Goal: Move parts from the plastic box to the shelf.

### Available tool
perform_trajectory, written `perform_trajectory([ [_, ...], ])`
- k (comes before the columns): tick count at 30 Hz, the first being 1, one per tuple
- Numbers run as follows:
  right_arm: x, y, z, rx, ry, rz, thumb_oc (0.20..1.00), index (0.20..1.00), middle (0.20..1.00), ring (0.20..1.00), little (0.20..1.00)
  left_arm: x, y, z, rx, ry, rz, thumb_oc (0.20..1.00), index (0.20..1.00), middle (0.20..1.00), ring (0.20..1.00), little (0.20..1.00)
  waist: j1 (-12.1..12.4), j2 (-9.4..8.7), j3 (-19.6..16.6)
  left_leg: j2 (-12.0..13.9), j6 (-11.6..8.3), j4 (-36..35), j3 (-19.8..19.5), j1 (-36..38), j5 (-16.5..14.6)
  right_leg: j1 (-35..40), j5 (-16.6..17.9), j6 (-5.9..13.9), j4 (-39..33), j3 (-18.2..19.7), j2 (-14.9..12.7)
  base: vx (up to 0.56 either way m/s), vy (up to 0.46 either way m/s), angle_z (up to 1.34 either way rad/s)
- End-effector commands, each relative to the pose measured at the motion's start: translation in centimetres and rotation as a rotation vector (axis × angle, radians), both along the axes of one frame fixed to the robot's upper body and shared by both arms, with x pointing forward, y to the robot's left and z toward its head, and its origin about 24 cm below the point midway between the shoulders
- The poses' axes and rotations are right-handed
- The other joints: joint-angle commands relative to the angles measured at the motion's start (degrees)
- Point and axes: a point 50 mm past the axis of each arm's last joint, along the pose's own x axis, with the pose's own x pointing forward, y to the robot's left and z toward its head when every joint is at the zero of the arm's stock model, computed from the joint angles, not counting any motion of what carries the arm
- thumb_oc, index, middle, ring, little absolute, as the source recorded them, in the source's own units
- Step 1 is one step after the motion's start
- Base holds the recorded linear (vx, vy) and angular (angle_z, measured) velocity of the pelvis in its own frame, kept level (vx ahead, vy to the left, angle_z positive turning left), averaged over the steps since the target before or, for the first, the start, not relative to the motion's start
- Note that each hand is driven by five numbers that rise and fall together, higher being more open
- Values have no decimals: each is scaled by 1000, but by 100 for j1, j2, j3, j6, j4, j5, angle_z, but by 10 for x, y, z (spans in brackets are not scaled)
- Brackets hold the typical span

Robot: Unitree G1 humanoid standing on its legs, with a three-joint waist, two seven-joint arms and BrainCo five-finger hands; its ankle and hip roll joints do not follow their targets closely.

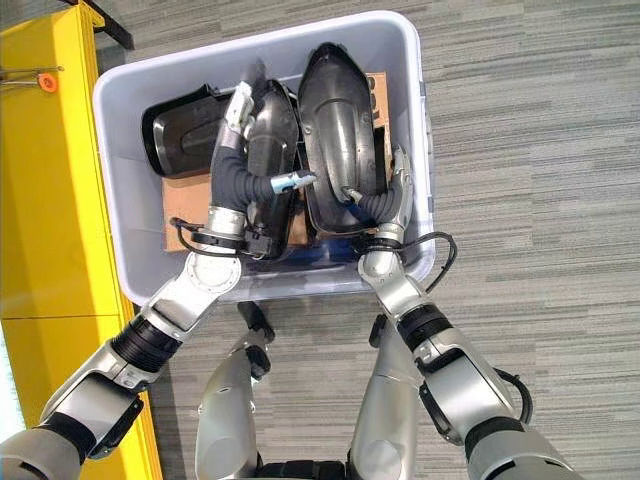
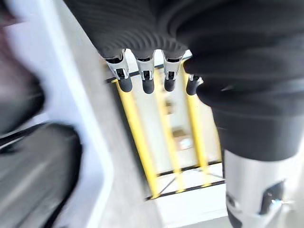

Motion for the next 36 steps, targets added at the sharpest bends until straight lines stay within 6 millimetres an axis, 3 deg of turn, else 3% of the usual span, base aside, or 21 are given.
perform_trajectory([
  [1, -2, 10, -9, 30, 20, 10, 1000, 1000, 1000, 1000, 1000, -28, -3, 24, -30, -221, -58, 1000, 1000, 1000, 1000, 1000, 158, 96, -71, -109, 76, 181, -205, -478, -367, 163, -1212, -36, 659, -432, 345, 0, 0, 0],
  [6, -1, 8, -11, 42, 28, 2, 1000, 1000, 1000, 1000, 1000, -29, -6, 29, -21, -179, -117, 1000, 1000, 1000, 1000, 1000, 185, 112, -71, -136, 82, 175, -247, -493, -370, 166, -1202, -18, 652, -459, 322, 0, 0, 0],
  [13, -1, 9, -14, 41, 34, -1, 1000, 1000, 1000, 1000, 1000, -19, -15, 9, -25, 44, -256, 1000, 1000, 1000, 1000, 1000, 197, 110, -71, -130, 85, 182, -249, -566, -354, 112, -1159, -8, 639, -479, 324, 0, 0, 0],
  [16, -2, 8, -13, 51, 34, -6, 1000, 1000, 1000, 1000, 1000, -20, -30, -8, -72, 214, -483, 1000, 1000, 1000, 1000, 1000, 173, 95, -71, -125, 73, 195, -217, -653, -329, 21, -1073, -21, 569, -486, 365, 0, 0, 0],
  [18, -2, 7, -13, 57, 37, -8, 1000, 1000, 1000, 1000, 1000, -21, -32, -10, -96, 236, -508, 1000, 1000, 1000, 1000, 1000, 167, 90, -71, -128, 70, 176, -208, -658, -319, 13, -1055, -25, 537, -493, 385, 0, 0, 0],
  [24, -4, 8, -14, 130, 30, -6, 1000, 1000, 1000, 1000, 1000, -15, -31, -31, -183, 353, -434, 1000, 1000, 1000, 1000, 1000, 135, 10, -71, -64, 16, 140, -190, -795, -224, -115, -948, -65, 405, -511, 511, -1, -11, -1],
  [32, -4, 2, -12, 161, 11, -7, 1000, 1000, 1000, 1000, 1000, -16, -28, -41, -150, 341, -396, 1000, 1000, 1000, 1000, 1000, 152, -15, -71, 9, -18, 189, -180, -915, -197, -222, -947, -107, 417, -542, 537, -1, -4, 0],
  [36, -4, 5, -9, 139, 6, 21, 1000, 1000, 1000, 1000, 1000, -12, -22, -45, -145, 313, -278, 1000, 1000, 1000, 1000, 1000, 143, -64, -71, 64, -56, 197, -187, -953, -174, -258, -930, -113, 386, -554, 559, 0, 0, 0],
])
